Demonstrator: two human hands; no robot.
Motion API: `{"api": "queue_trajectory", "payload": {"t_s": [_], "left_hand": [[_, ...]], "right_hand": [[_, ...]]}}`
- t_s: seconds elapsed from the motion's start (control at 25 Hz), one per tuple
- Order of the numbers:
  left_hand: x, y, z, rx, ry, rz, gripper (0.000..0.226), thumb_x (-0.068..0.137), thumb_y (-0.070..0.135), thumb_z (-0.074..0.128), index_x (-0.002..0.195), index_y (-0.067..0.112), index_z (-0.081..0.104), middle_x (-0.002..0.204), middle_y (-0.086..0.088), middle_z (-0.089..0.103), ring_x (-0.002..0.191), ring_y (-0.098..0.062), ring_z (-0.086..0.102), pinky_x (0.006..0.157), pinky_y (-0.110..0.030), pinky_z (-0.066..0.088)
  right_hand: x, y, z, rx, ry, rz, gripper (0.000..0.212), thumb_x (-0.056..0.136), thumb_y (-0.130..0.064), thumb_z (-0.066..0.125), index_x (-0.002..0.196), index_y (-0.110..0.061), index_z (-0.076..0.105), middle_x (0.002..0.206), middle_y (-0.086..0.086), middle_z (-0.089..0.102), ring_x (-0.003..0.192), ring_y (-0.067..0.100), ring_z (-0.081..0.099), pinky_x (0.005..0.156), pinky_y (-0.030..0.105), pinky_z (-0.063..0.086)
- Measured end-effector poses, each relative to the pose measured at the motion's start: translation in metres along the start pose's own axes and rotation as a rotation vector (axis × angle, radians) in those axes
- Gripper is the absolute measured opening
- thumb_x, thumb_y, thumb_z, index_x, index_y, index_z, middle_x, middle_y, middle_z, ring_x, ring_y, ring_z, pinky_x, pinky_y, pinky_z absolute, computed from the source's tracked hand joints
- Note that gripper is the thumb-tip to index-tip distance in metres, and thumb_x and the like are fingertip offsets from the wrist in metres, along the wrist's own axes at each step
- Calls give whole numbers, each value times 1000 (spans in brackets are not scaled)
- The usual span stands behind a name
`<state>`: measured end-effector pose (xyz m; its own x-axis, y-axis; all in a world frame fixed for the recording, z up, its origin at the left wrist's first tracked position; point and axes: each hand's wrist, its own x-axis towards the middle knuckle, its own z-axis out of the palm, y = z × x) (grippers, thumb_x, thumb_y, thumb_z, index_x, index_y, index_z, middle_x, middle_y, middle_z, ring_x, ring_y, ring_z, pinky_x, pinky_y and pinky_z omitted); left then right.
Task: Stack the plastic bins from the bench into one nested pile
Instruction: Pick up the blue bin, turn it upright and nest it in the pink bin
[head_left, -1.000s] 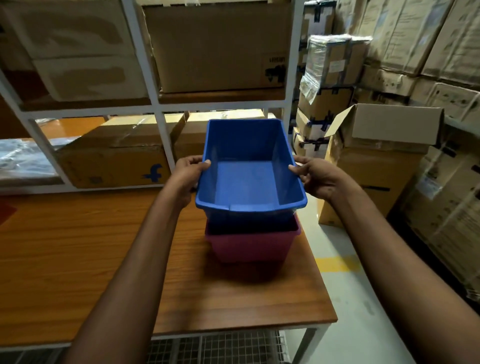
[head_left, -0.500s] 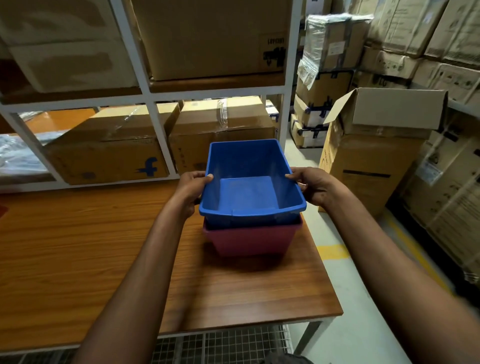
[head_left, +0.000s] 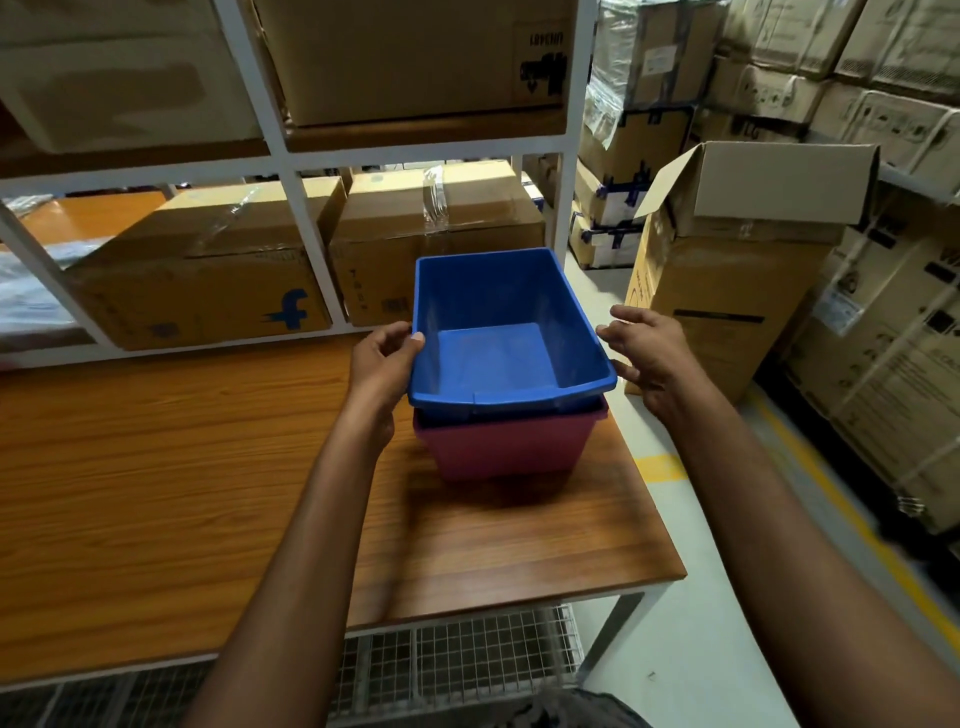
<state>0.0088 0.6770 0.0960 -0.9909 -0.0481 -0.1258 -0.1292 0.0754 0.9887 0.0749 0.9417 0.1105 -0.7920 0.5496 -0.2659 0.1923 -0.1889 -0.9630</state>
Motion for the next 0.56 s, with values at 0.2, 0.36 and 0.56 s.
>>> {"api": "queue_trajectory", "payload": {"t_s": [0.2,0.36,0.56], "left_hand": [[-48,-38,-10,-44,128,142,27,103,35,59,128,28,63,128,11,61,120,-12,58,95,-36,55],[-82,-67,-20,-53,182,212,24,103,31,60,126,24,64,124,10,64,110,-1,59,97,-30,51],[-132,-101,-25,25,68,242,25,99,25,66,123,23,64,115,5,67,101,-4,62,84,-16,51]], "right_hand": [[-53,31,-13,39,115,-89,41,92,-3,68,130,-18,65,124,1,66,106,10,64,74,27,52],[-97,64,-17,20,116,-91,34,91,-10,71,122,-24,67,119,-3,71,103,11,67,77,28,51],[-146,113,-21,-162,93,-200,28,91,-18,74,118,-21,71,104,-3,74,89,8,67,78,24,53]]}}
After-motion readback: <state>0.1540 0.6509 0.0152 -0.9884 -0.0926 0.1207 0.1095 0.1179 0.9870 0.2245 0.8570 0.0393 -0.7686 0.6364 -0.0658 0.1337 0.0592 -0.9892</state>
